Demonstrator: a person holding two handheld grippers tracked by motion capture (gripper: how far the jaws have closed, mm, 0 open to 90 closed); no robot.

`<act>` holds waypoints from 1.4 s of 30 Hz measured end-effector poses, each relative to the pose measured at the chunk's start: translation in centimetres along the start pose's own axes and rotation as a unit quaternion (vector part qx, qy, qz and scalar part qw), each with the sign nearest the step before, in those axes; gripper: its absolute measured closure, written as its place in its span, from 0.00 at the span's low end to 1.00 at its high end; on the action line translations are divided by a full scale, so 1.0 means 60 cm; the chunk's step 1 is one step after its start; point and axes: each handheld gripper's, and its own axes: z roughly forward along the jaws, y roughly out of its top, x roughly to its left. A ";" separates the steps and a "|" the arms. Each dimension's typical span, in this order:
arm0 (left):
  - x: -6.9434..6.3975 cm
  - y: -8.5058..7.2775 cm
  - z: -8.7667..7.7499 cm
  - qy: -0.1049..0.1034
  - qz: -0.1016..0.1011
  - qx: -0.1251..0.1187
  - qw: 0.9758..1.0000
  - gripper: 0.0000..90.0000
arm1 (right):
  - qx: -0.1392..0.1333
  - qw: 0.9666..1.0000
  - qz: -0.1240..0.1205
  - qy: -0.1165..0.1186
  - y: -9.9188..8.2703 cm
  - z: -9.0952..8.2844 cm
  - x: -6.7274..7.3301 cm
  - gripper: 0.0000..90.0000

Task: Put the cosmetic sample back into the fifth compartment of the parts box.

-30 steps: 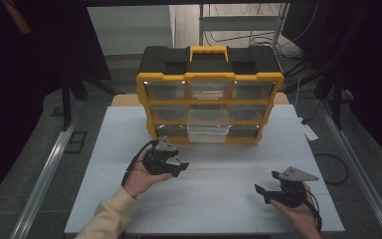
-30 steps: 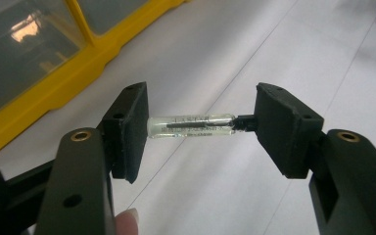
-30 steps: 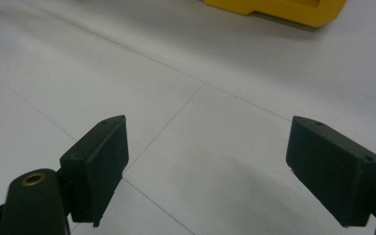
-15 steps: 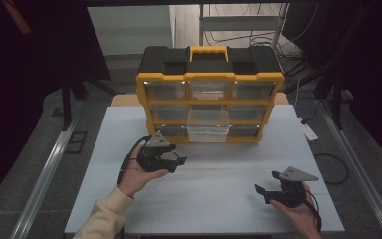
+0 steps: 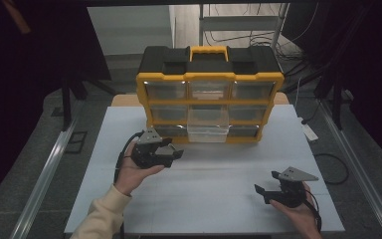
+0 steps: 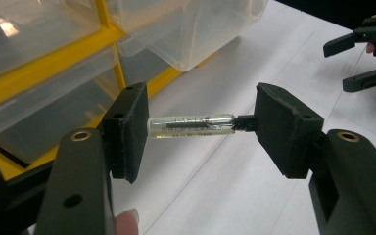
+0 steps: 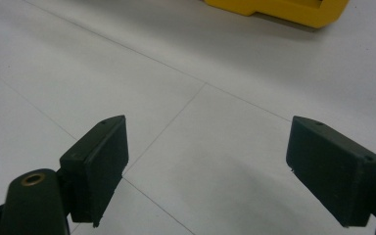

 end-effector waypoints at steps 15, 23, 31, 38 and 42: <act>0.006 0.028 -0.029 0.006 -0.005 -0.037 0.999 0.44 | 0.000 1.000 0.001 0.003 0.001 0.000 0.000 0.18; 0.010 0.048 -0.032 -0.002 -0.012 -0.049 0.999 0.44 | 0.000 1.000 0.000 0.004 0.001 0.000 0.000 0.18; 0.016 0.070 -0.043 0.004 -0.013 -0.063 0.998 0.44 | 0.001 1.000 0.000 0.002 0.001 0.000 0.000 0.18; 0.016 0.084 -0.045 0.003 -0.015 -0.076 0.997 0.44 | 0.001 1.000 0.001 0.004 0.001 0.000 0.000 0.18; 0.017 0.093 -0.051 0.002 -0.011 -0.081 0.997 0.44 | 0.002 1.000 0.000 0.003 0.001 0.000 0.000 0.18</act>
